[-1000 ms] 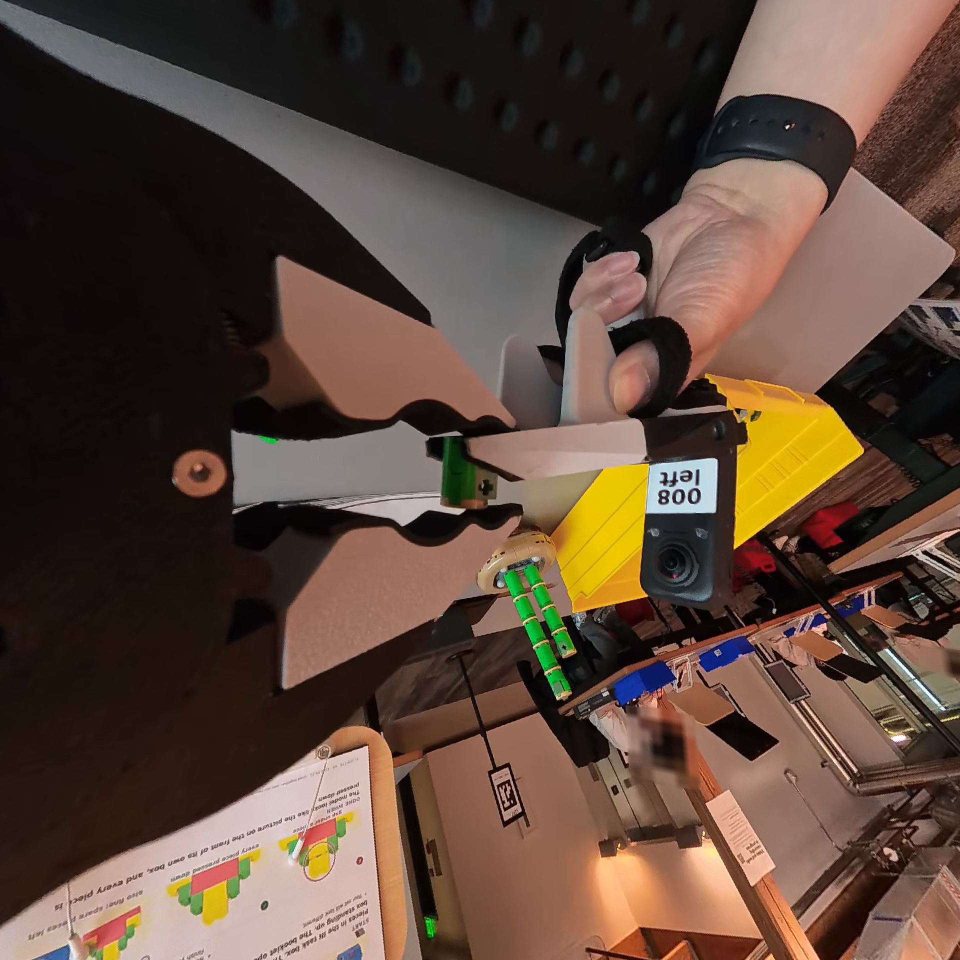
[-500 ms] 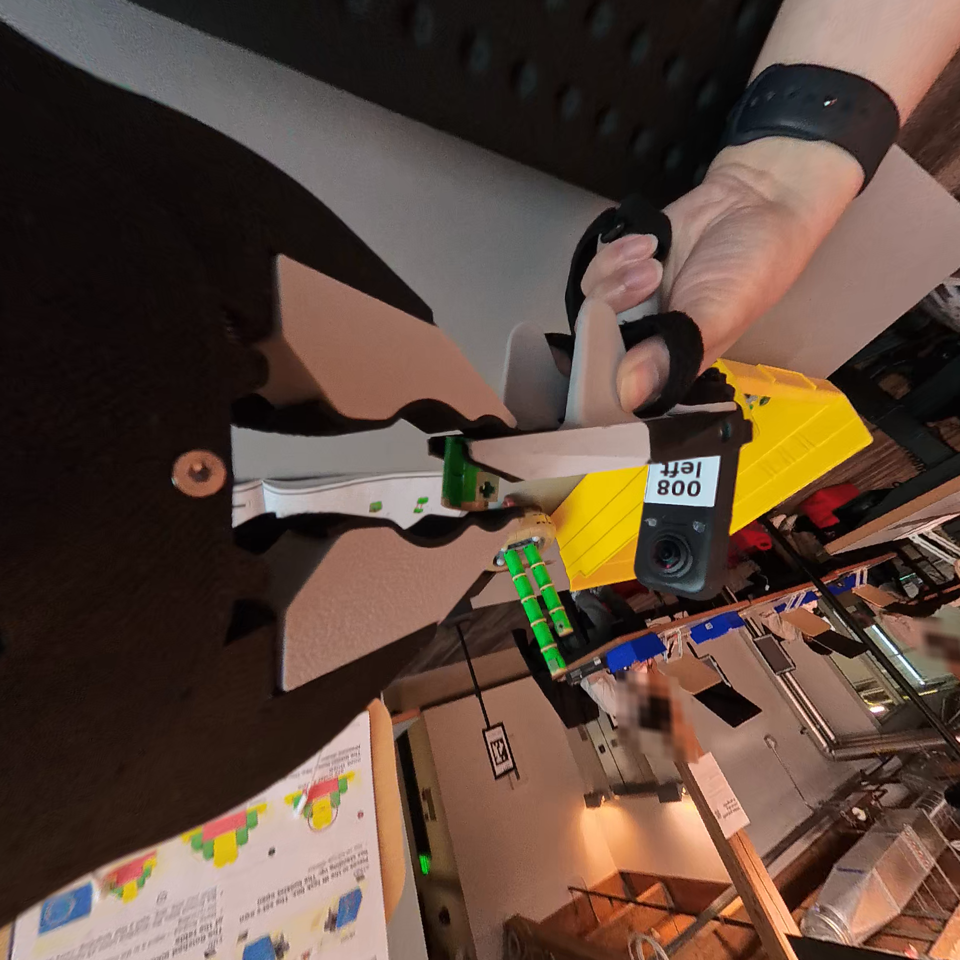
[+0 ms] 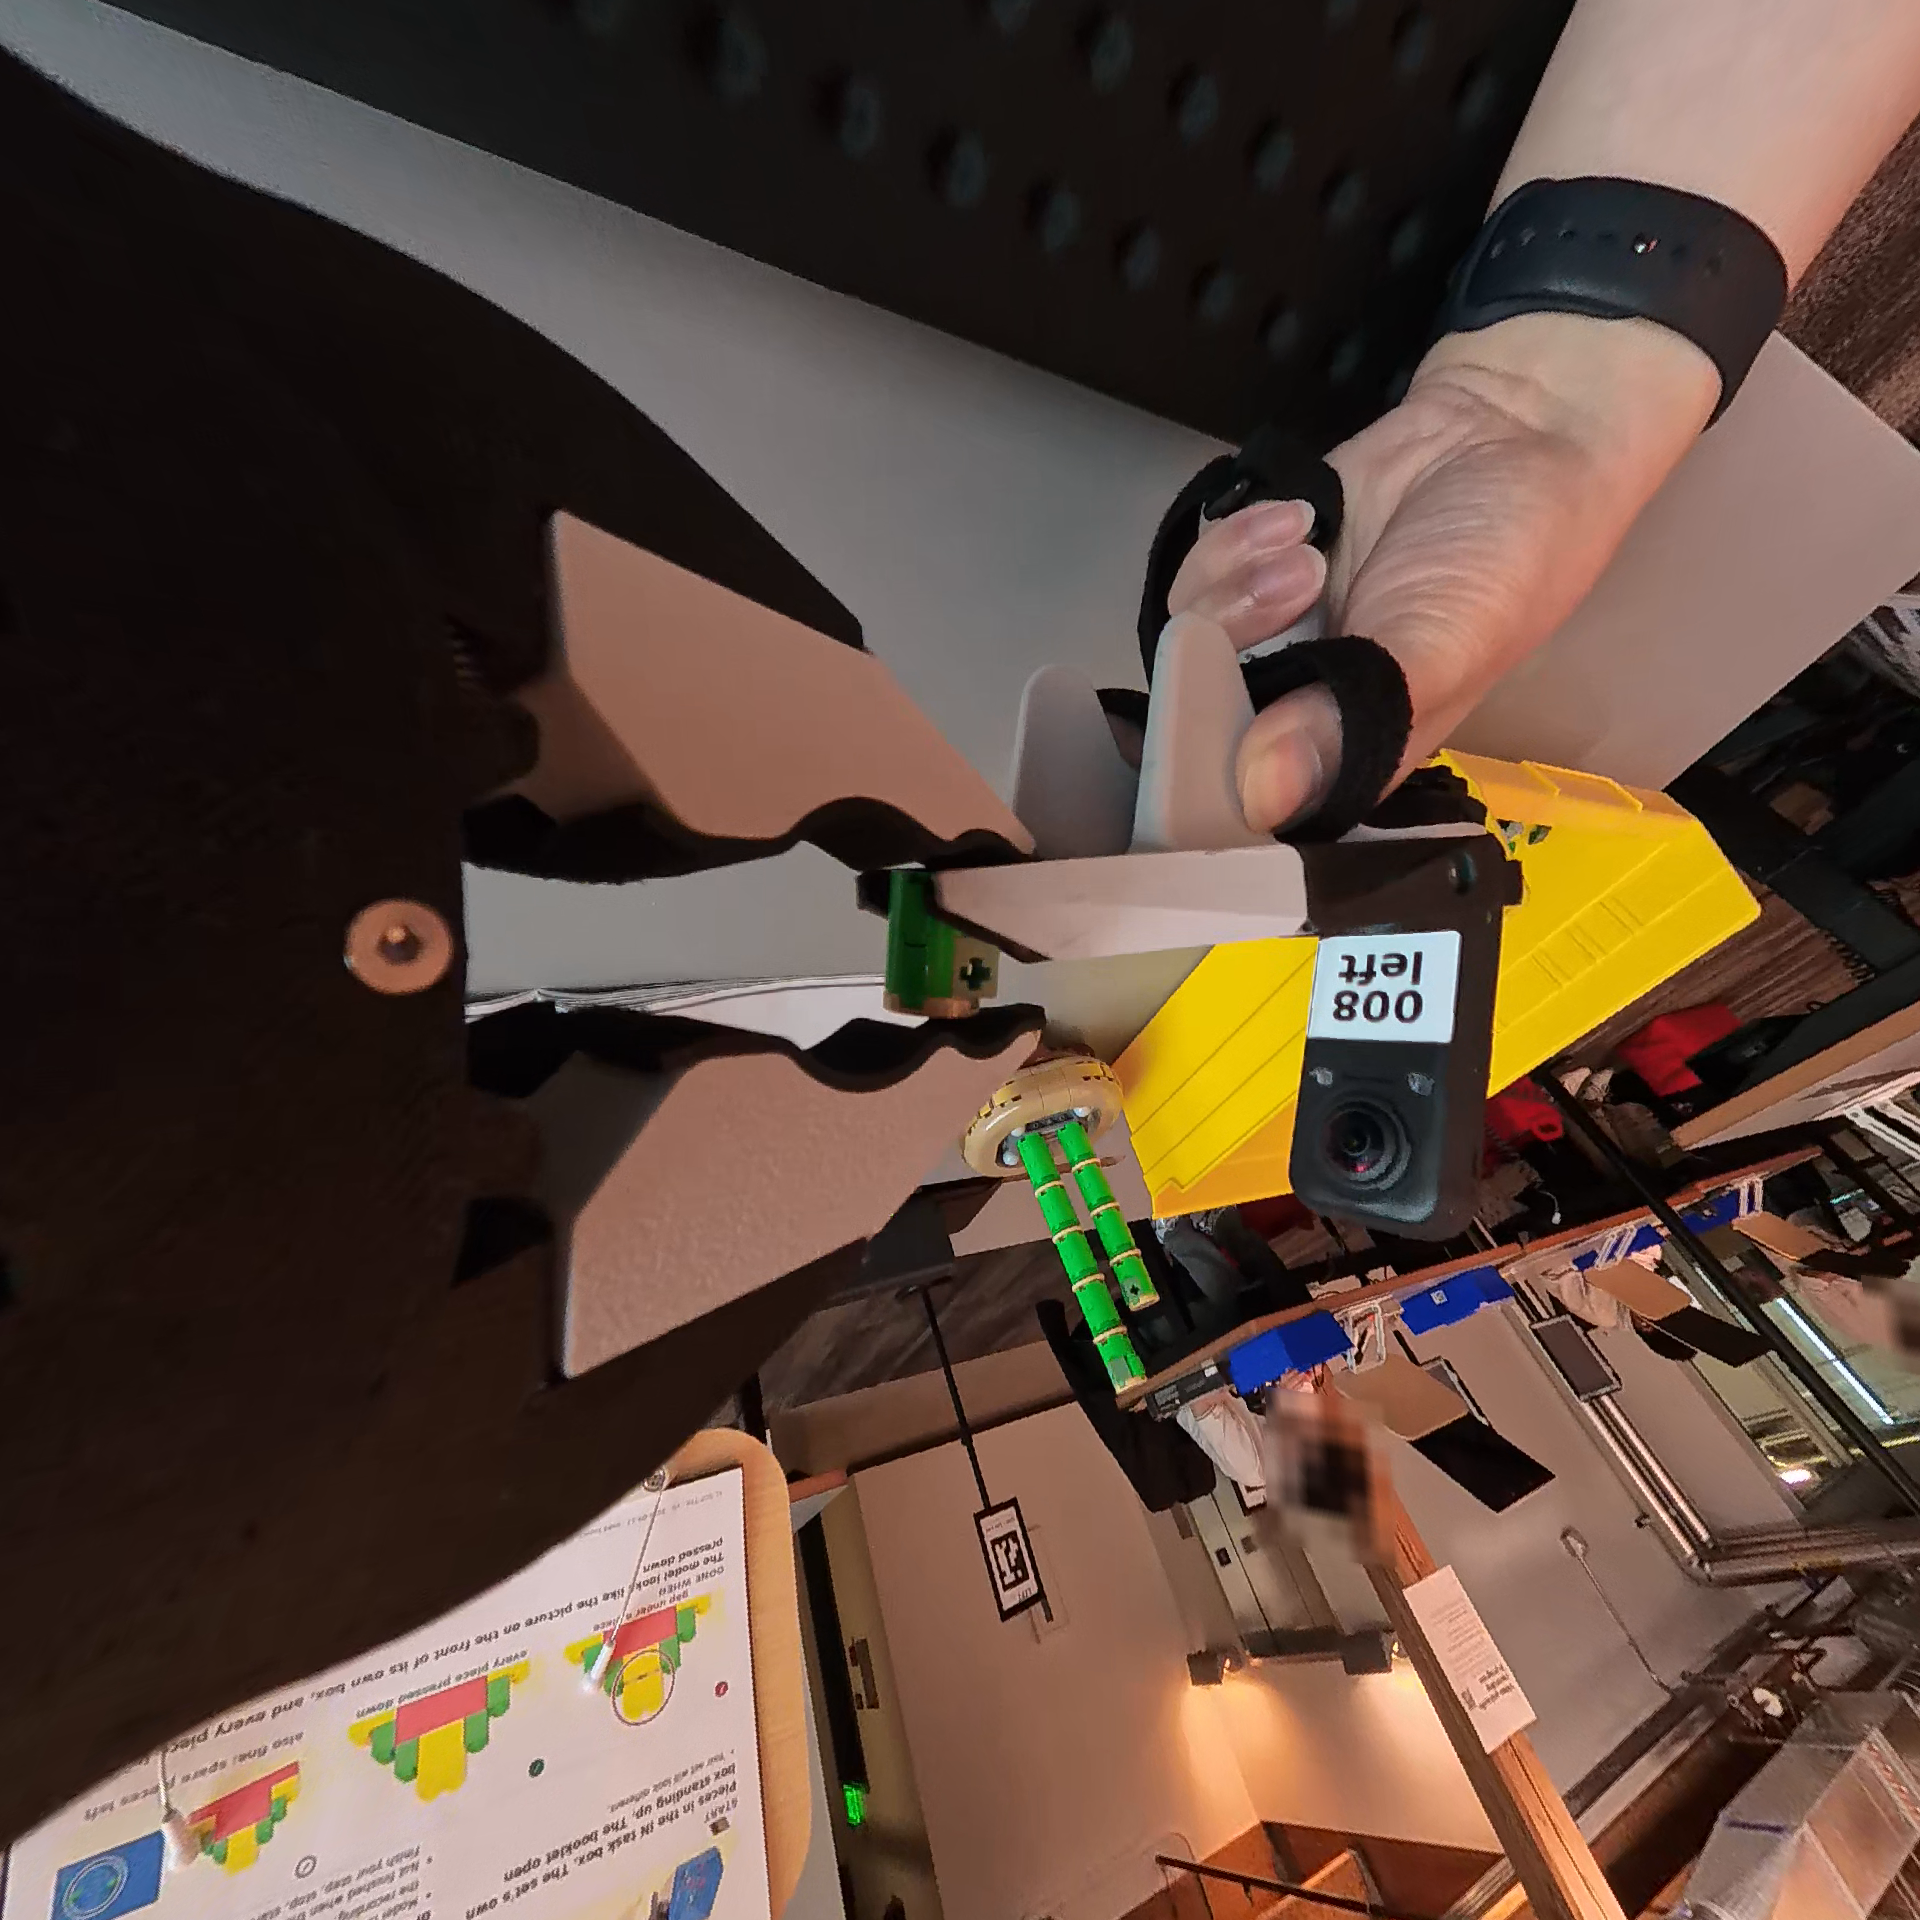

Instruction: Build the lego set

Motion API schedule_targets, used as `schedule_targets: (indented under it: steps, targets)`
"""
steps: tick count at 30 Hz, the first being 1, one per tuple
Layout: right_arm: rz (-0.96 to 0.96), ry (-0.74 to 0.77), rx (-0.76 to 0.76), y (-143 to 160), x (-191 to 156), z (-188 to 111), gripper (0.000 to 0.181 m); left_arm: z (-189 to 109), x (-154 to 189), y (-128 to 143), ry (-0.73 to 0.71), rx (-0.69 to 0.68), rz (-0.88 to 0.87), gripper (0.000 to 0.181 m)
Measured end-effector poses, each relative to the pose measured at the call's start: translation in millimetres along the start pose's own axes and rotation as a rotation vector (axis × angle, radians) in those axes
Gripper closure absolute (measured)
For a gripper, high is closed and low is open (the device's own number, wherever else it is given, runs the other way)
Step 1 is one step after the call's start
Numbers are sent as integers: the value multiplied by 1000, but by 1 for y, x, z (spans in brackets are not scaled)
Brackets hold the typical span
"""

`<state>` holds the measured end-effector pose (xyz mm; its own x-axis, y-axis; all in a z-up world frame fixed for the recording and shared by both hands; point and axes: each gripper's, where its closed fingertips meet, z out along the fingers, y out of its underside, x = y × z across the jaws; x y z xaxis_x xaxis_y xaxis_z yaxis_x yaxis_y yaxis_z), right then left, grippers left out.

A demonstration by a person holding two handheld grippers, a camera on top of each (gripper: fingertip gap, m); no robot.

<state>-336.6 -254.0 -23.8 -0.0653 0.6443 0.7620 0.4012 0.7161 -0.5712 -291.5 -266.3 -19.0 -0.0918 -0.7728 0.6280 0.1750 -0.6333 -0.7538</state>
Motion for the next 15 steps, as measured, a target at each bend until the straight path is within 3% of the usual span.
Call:
schedule_targets:
  steps: [15]
  targets:
    - [62,8,63,-4,2,0,156,0,4,-3,19,16,15,168]
